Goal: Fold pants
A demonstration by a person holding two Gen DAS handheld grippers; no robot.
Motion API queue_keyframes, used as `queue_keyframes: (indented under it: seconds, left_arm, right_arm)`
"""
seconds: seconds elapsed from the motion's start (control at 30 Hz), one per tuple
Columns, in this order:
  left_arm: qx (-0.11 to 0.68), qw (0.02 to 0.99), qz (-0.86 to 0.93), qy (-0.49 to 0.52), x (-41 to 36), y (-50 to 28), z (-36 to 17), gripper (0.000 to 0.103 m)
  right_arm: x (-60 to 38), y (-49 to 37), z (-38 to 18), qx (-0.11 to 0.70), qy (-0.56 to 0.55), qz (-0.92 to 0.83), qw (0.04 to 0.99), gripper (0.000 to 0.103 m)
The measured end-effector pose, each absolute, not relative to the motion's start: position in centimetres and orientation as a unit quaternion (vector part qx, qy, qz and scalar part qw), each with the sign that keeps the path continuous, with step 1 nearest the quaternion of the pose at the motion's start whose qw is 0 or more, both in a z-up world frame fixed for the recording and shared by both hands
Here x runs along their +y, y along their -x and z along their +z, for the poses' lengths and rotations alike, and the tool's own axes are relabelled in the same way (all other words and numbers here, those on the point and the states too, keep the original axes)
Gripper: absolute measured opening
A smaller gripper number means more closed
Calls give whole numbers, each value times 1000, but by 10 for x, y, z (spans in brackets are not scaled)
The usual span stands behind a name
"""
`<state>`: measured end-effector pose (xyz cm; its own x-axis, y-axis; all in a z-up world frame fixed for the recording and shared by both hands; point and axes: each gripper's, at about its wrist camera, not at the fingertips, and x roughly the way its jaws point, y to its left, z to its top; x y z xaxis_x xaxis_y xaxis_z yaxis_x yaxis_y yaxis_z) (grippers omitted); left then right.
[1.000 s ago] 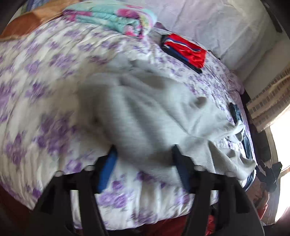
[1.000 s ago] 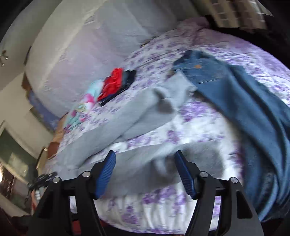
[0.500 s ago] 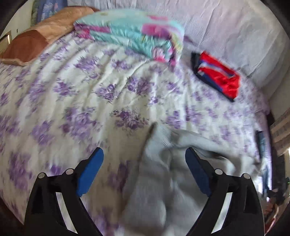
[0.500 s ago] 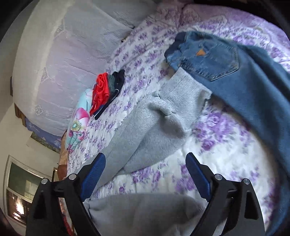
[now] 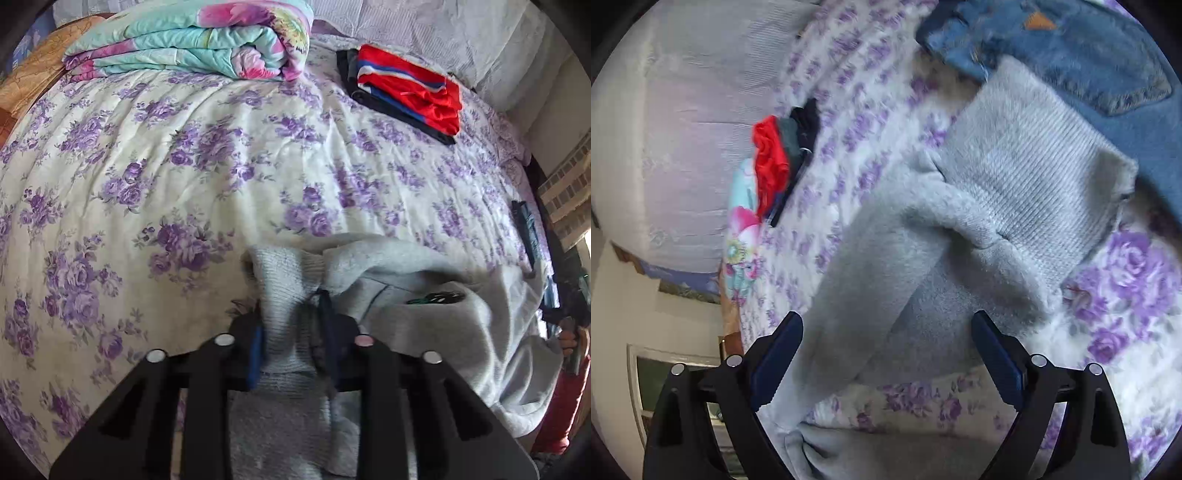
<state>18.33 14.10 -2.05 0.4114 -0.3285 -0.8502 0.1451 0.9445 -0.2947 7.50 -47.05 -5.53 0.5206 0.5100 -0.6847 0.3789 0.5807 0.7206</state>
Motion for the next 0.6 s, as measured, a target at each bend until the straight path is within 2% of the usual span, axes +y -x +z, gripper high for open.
queue_keyframes:
  seconds: [0.07,0.23,0.37,0.43,0.5,0.53,0.57,0.6]
  left_arm:
    - [515,839,-145,99,144,-179,-11,12]
    - [497,850,-149,91,146,-170,5,10]
    - [497,850,-145,97,146,-170,-3,10]
    - [500,846,-147,109,150,-172,-7,9]
    - [505,840,-148,131,156,-178,-9,9]
    - [506,837,-147,146,159,-181,-8,9]
    - [506,835,-146,161,162,-186,-6,9]
    - [502,835,-144,176,165,-192,0,8]
  right_arm:
    - [-470,-80,-56,494,-471,32,730,94]
    - [-459,-97,-24,480,-465,65,741,95]
    - [-451,-107,-50,535,-453,30,713,95]
    - [-452,-107,-67,528,-465,18,710,95]
    - [-452,-106,-63,491,-454,17,743,74]
    - [-450,-109,-55,480,-428,14,766,45]
    - [-449,-113,-46,470,-407,16,783,23]
    - [-447,-120,-32,454,-390,25,801,14]
